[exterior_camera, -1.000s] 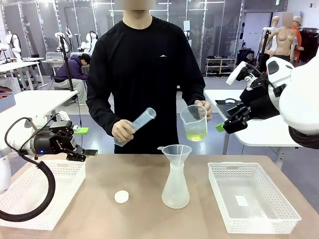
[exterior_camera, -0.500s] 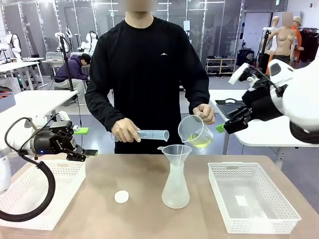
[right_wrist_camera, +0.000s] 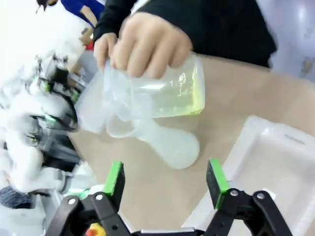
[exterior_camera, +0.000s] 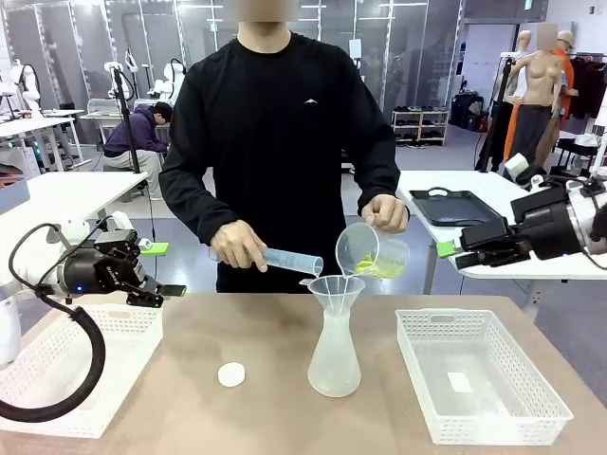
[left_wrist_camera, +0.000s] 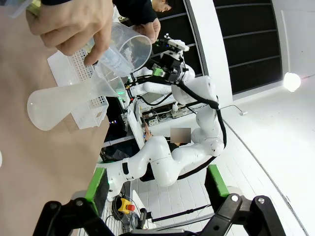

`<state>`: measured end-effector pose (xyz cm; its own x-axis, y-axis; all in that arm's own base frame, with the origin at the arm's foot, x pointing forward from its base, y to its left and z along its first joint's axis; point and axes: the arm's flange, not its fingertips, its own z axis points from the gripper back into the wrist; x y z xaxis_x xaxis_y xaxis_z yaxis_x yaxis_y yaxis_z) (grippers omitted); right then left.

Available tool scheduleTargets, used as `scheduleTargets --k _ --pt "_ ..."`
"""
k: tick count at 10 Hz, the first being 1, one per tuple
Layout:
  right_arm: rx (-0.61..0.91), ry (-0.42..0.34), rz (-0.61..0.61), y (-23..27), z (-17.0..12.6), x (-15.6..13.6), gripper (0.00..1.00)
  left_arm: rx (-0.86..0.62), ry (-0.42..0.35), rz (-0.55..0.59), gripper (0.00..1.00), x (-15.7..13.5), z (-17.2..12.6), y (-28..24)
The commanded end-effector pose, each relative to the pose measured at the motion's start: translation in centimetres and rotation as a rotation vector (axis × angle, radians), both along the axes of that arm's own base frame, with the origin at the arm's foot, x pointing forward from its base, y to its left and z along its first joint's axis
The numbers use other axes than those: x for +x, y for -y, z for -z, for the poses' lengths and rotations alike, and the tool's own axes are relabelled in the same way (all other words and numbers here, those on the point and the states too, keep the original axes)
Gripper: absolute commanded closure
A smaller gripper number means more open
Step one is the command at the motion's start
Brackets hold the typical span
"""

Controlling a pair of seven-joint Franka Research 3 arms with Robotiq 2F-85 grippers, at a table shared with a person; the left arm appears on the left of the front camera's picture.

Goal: Prepare the solutions needed for the experiment.
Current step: Once the solution is in the Big flask , pick up the Plastic Funnel and place it back into the right Organizing basket.

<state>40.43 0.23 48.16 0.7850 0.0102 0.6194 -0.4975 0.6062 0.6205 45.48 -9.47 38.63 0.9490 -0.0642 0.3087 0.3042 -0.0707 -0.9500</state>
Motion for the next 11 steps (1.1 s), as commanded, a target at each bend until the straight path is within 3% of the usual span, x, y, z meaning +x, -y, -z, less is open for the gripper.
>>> scheduleTargets --k 1,5,9,11 --pt "0.123 -0.204 0.057 0.4 1.3 2.2 0.16 -0.001 0.003 -0.004 0.00 0.0 -0.1 0.1" --pt "0.349 -0.353 0.067 2.8 6.0 2.9 0.16 -0.001 0.003 -0.004 0.00 0.0 -0.1 0.1" --pt "0.517 -0.351 0.001 3.1 9.4 3.3 0.16 -0.001 0.003 -0.004 0.00 0.0 -0.1 0.1" --pt "0.538 -0.393 -0.015 2.9 10.2 3.0 0.16 -0.001 0.003 -0.004 0.00 0.0 -0.1 0.1"
